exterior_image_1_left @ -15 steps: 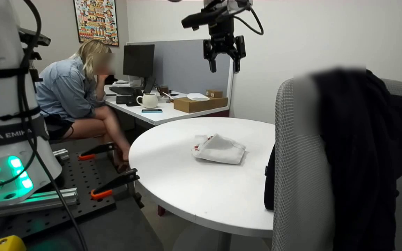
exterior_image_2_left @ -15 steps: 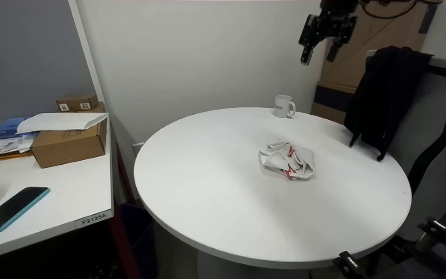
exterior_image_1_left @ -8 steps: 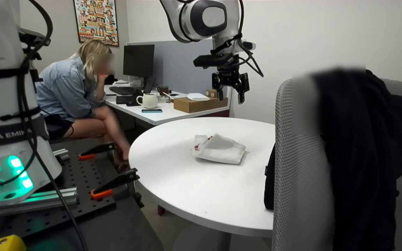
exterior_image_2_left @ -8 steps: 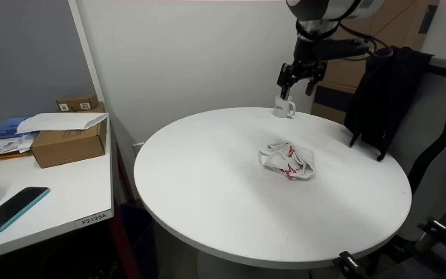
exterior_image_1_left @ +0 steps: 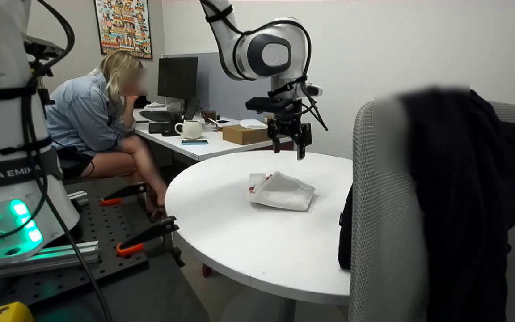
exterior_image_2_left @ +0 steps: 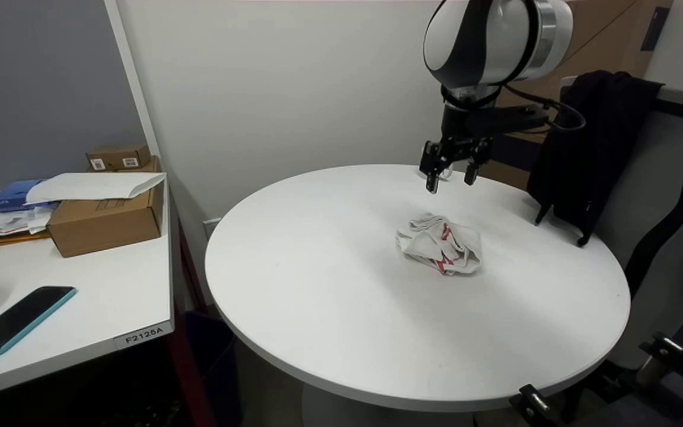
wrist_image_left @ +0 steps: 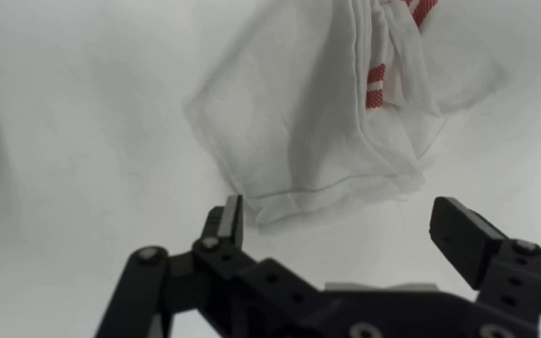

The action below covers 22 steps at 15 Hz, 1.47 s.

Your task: Use the cloth and wipe the table

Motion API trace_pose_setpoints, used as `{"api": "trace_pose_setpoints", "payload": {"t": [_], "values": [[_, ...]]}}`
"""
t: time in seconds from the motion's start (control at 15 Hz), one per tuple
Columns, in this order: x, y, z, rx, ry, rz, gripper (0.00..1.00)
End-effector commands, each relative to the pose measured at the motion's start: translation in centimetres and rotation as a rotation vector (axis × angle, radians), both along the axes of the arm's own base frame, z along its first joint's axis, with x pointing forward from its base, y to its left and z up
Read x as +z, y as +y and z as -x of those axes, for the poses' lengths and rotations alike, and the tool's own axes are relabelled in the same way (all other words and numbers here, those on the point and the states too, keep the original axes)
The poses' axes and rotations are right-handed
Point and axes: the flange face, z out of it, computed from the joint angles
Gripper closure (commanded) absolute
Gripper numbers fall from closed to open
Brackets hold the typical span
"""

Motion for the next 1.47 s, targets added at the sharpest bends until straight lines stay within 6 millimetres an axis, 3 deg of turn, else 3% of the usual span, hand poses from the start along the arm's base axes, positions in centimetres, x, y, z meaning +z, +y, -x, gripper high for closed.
{"api": "trace_pose_setpoints", "payload": {"t": [0.0,0.33,0.8,0.87,0.93,1.07,1.4], "values": [[-2.1,-1.1,1.7,-0.022,0.049,0.017,0.0],[-5.4,-1.7,3.7,-0.032,0.106,-0.002,0.0],[-8.6,0.0,3.1,-0.011,0.116,-0.008,0.0],[-9.0,0.2,2.9,-0.002,0.103,-0.002,0.04],[-9.3,0.3,2.6,0.007,0.085,0.005,0.26],[-9.8,0.5,2.2,0.021,0.058,0.013,0.31],[-10.5,0.4,1.7,0.05,0.012,0.03,0.68]]}}
